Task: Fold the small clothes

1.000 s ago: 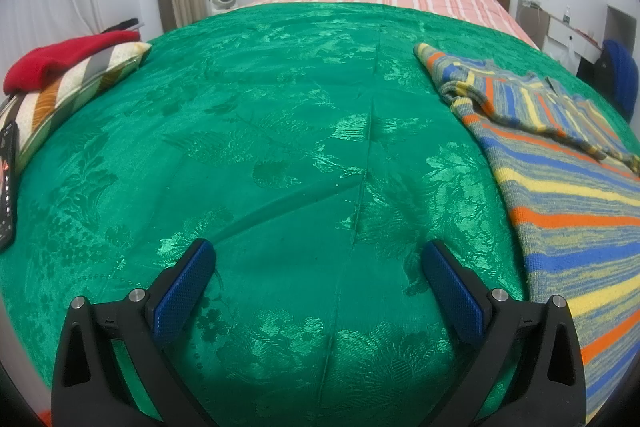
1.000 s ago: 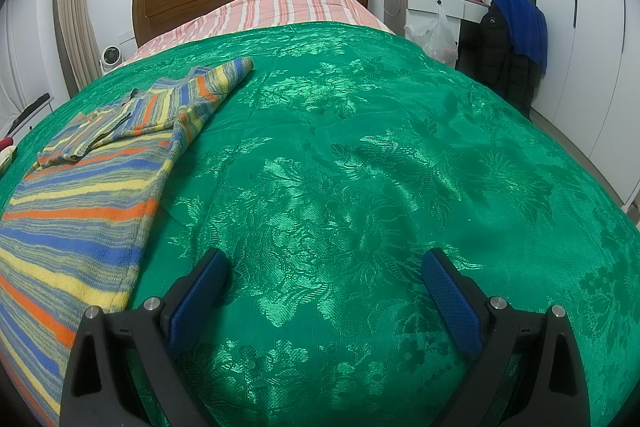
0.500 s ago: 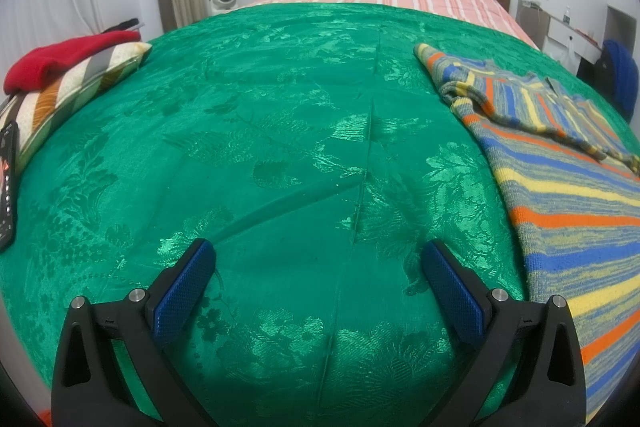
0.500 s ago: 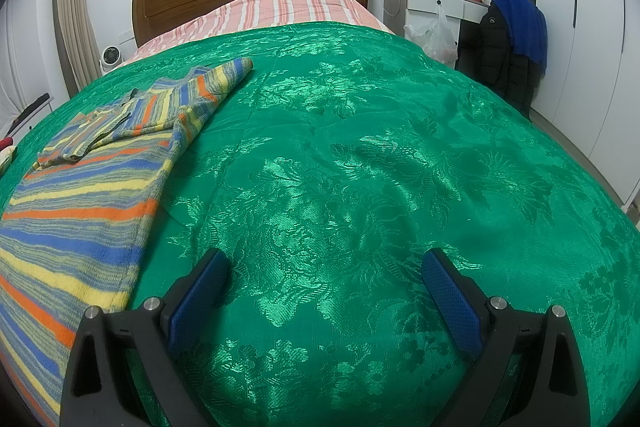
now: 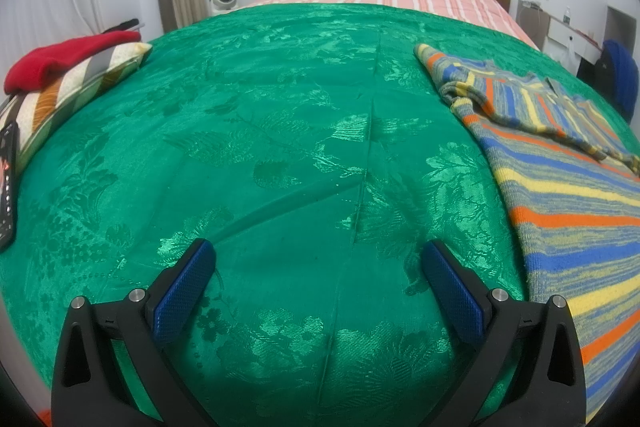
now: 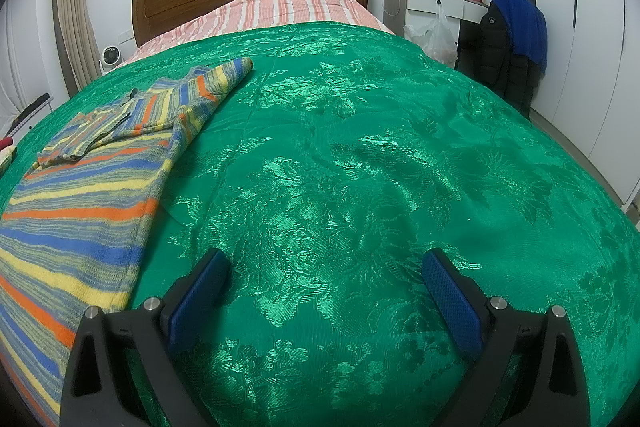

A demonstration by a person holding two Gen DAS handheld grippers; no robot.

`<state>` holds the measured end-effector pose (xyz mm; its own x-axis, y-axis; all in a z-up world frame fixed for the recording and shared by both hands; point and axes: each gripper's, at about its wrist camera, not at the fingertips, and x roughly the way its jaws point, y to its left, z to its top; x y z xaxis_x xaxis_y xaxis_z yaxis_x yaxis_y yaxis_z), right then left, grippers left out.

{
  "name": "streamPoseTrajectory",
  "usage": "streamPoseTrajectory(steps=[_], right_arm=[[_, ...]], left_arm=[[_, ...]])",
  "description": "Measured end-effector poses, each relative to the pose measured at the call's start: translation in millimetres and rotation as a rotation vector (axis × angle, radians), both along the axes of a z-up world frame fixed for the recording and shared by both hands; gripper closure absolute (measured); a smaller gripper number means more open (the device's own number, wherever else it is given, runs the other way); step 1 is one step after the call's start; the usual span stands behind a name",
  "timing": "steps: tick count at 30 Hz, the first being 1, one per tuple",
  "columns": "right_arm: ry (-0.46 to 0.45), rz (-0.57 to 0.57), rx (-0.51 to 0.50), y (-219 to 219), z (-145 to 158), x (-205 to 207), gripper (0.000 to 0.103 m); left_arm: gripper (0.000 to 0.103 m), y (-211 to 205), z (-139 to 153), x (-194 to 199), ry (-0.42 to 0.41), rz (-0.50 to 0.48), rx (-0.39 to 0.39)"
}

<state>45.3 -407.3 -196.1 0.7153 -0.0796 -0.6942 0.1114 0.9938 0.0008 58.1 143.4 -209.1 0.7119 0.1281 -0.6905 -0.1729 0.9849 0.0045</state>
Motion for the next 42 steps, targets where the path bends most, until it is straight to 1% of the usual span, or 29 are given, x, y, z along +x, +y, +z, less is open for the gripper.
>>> streamPoseTrajectory(steps=[17, 20, 22, 24, 26, 28, 29, 31, 33, 37, 40, 41, 42], right_arm=[[-0.002, 0.0, 0.001, 0, 0, -1, 0.006], [0.005, 0.005, 0.007, -2, 0, 0, 0.004], [0.017, 0.008, 0.009, -2, 1, 2, 0.004], [0.049, 0.014, 0.016, -3, 6, 4, 0.004], [0.065, 0.022, 0.035, -5, 17, 3, 0.004], [0.058, 0.047, 0.054, -6, 35, -6, 0.004], [0.069, 0.073, 0.062, -6, 44, -10, 0.004], [0.103, 0.136, 0.066, -3, 60, -21, 0.004], [0.145, 0.207, 0.077, 1, 73, -39, 0.004], [0.256, 0.305, 0.134, 10, 71, -74, 0.004], [0.334, 0.339, 0.223, 18, 60, -97, 0.004], [0.36, 0.353, 0.267, 20, 54, -103, 0.004], [0.382, 0.366, 0.302, 23, 49, -107, 0.004]], left_arm=[[0.0, 0, 0, 0, -0.001, 0.0, 0.0], [0.0, 1, 0, 0, 0.009, -0.001, -0.007], [0.0, 1, 5, -1, 0.055, 0.0, -0.018], [0.001, 5, 12, -5, 0.101, -0.008, -0.04], [0.001, 7, 23, -16, 0.137, -0.044, -0.097], [0.001, 6, 35, -32, 0.16, -0.108, -0.152], [0.001, 3, 41, -43, 0.166, -0.152, -0.175], [0.001, -6, 46, -62, 0.197, -0.23, -0.198], [0.001, -15, 43, -73, 0.239, -0.28, -0.204], [0.001, -37, 31, -86, 0.329, -0.34, -0.203], [0.001, -49, 20, -90, 0.376, -0.36, -0.209], [0.003, -52, 16, -91, 0.392, -0.369, -0.213], [0.009, -53, 12, -90, 0.408, -0.375, -0.217]])
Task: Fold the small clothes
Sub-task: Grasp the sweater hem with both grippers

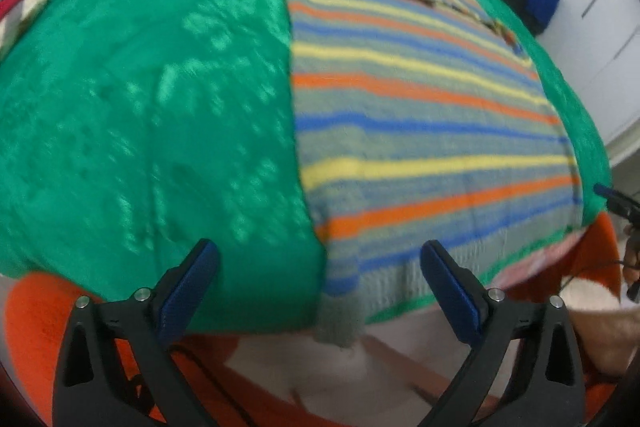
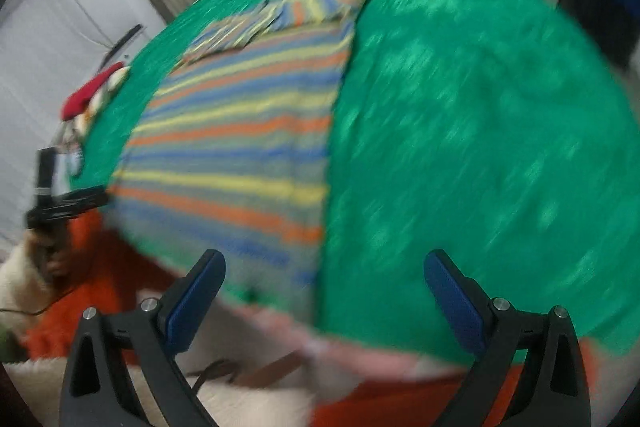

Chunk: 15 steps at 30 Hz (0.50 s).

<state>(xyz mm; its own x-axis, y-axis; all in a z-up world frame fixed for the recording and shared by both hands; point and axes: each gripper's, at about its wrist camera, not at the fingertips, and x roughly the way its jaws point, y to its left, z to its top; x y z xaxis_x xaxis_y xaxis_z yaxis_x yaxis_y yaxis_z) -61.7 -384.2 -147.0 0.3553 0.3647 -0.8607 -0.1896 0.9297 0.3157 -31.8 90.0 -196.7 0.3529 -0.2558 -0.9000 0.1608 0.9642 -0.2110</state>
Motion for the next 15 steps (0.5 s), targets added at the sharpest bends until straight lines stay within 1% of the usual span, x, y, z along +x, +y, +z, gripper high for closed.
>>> streamPoseTrajectory(steps=[1, 2, 3, 4, 5, 6, 7, 8, 9, 10, 11, 13, 15], right_arm=[[0.021, 0.009, 0.023, 3, -6, -4, 0.004], [0.038, 0.017, 0.035, 8, -13, -5, 0.005], [0.059, 0.021, 0.034, 13, -22, -5, 0.007], [0.074, 0.022, 0.034, 16, -27, -4, 0.014], [0.101, 0.025, 0.04, 20, -35, -2, 0.018], [0.125, 0.029, 0.05, 23, -40, 0, 0.025], [0.14, 0.033, 0.059, 27, -45, 2, 0.033], [0.149, 0.038, 0.063, 31, -47, 4, 0.041], [0.149, 0.039, 0.057, 35, -48, 5, 0.072], [0.153, 0.04, 0.043, 37, -48, 6, 0.096], [0.16, 0.035, 0.033, 37, -46, 7, 0.096], [0.157, 0.035, 0.044, 36, -38, 7, 0.097], [0.142, 0.027, 0.067, 32, -24, 6, 0.097]], left_arm=[[0.014, -3, -4, 1, 0.02, -0.008, 0.004], [0.023, -8, -9, -1, 0.04, -0.015, 0.02], [0.024, -10, -11, -1, 0.051, -0.02, 0.038], [0.025, -12, -11, 0, 0.051, -0.029, 0.051], [0.029, -15, -11, 1, 0.053, -0.043, 0.065], [0.04, -17, -11, 0, 0.057, -0.054, 0.076], [0.049, -20, -11, 0, 0.062, -0.066, 0.088], [0.08, -21, -12, 0, 0.072, -0.075, 0.092], [0.098, -22, -14, 0, 0.094, -0.082, 0.081], [0.099, -19, -14, 1, 0.118, -0.074, 0.055], [0.099, -17, -12, 1, 0.12, -0.068, 0.046], [0.1, -9, -2, 2, 0.116, -0.066, 0.018], [0.1, 2, 11, 7, 0.104, -0.05, -0.045]])
